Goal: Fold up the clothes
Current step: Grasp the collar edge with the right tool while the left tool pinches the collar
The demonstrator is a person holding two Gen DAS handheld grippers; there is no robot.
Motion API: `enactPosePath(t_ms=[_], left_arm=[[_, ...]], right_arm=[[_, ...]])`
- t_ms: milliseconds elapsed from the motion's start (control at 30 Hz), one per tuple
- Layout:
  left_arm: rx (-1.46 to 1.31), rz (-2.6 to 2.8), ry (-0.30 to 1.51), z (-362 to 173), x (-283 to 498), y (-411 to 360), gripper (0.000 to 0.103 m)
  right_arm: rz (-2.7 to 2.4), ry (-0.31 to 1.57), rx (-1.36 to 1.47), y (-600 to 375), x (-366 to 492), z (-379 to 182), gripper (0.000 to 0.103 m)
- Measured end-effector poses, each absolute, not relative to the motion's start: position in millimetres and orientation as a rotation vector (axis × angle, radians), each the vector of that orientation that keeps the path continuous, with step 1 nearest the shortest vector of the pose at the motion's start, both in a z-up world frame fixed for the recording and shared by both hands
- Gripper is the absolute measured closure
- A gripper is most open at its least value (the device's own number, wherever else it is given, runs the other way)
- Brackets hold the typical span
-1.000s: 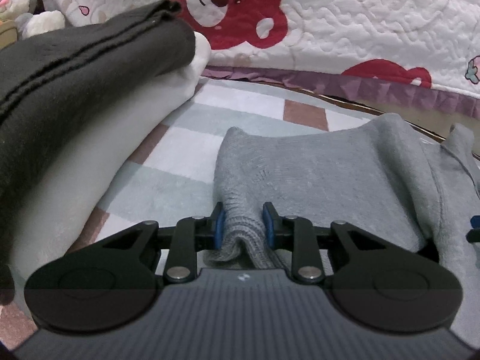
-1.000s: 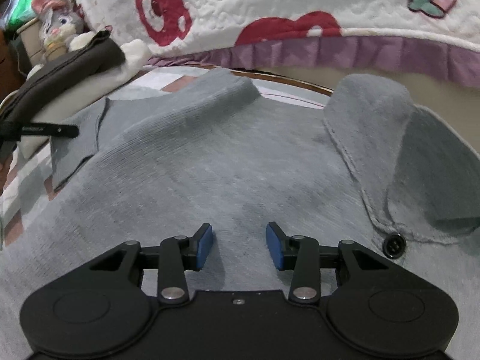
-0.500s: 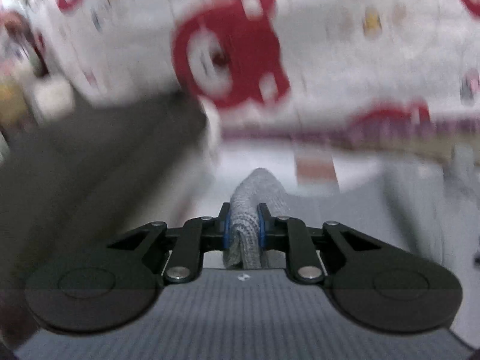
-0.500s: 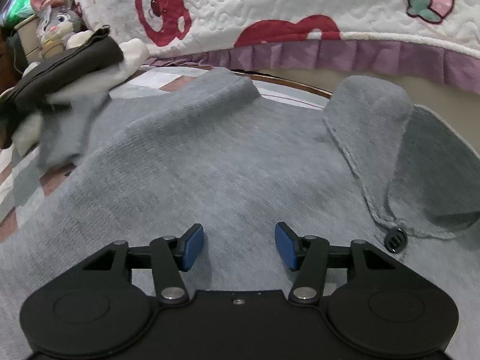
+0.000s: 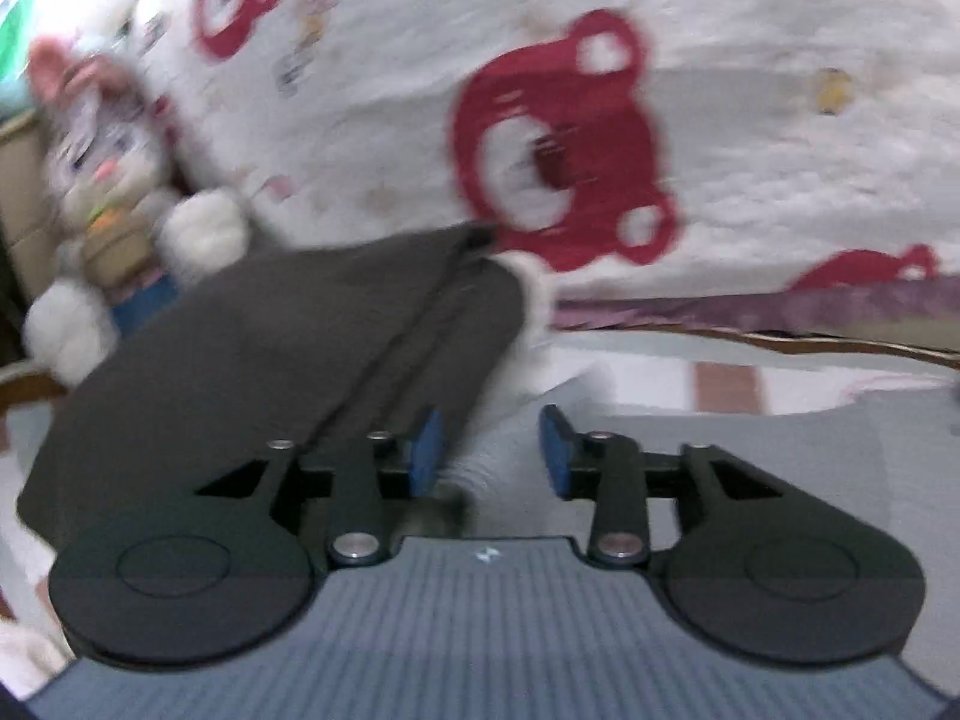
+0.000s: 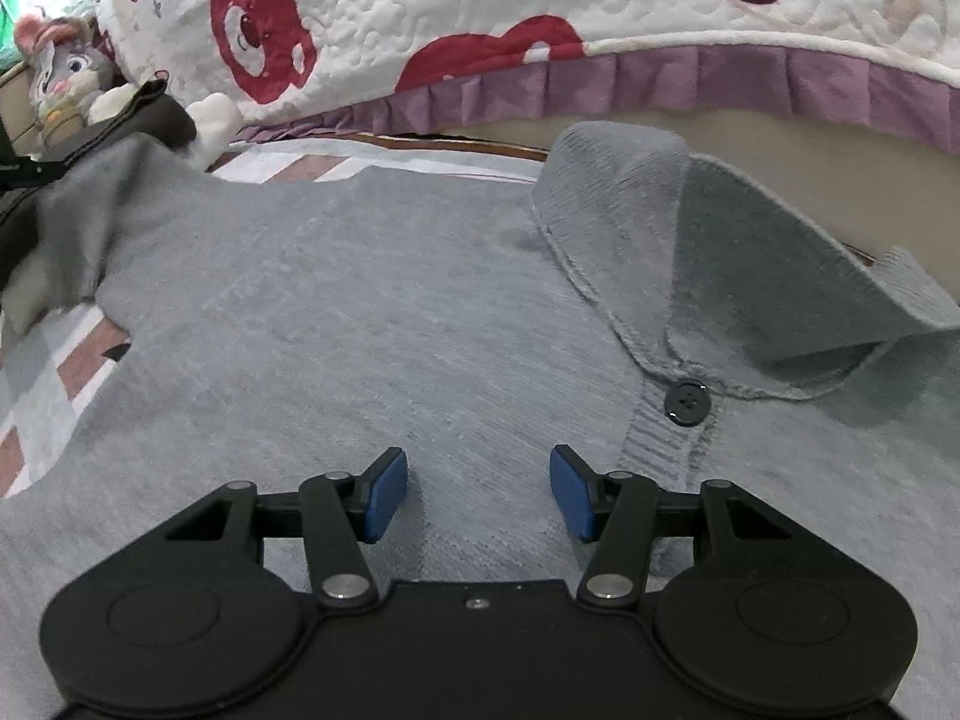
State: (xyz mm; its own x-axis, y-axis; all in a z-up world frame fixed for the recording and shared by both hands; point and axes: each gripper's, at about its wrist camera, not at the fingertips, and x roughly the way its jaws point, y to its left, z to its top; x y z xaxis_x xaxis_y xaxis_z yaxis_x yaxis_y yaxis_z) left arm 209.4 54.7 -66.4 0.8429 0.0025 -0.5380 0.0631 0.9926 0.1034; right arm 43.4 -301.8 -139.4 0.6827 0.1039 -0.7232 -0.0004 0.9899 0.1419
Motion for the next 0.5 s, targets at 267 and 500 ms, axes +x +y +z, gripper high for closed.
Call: enactPosePath(t_ms=[267, 500], left_arm=[[-0.003, -0.536, 0.697, -68.3, 178.8, -37.8, 0.059], [0.311, -0.798, 0.627, -80.9, 190.5, -144.4, 0.055]], right_arm=[[-0.197, 0.622, 0.454, -412.4, 10.3, -94.3, 0.064], [-0.243, 0.780, 0.422, -479.9, 49.4, -45.8, 0.062]])
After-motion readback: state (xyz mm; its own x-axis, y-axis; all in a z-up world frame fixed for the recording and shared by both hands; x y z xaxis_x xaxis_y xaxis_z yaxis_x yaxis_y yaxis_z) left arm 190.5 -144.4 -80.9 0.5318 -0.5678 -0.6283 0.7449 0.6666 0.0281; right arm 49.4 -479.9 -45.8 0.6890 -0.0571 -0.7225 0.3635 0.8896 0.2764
